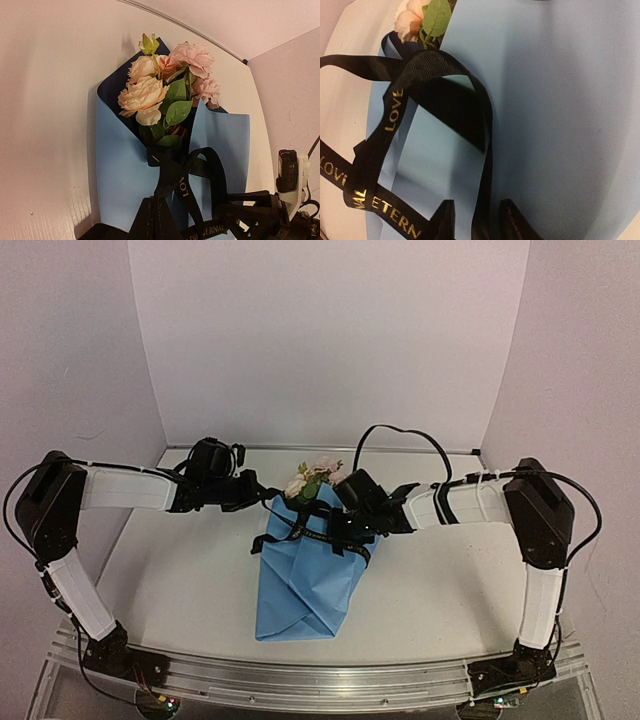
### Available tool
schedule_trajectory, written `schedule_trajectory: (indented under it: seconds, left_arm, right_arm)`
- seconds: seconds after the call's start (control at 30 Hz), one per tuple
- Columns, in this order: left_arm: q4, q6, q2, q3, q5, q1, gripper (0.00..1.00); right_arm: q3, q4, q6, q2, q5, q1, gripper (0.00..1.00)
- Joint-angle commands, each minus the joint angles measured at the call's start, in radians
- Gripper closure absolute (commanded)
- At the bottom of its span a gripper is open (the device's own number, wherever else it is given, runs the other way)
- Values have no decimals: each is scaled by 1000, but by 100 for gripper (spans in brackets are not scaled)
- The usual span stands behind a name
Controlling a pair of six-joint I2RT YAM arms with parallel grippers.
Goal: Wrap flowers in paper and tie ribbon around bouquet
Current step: Cross the ribbon over the folded bouquet.
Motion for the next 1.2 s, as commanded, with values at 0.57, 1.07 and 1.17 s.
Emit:
schedule_trajectory:
  seconds: [0.57,1.07,1.17]
  left_arm:
    - [59,0,-12,39,15,1,100]
    - [57,3,2,49,19,2,100]
    - [50,6,1,52,17,2,100]
  right_arm:
    - [58,-364,96,-185,126,62,50]
    - [31,-345,221,-112,14,91,53]
    - [10,-316,240,-107,-10,92,53]
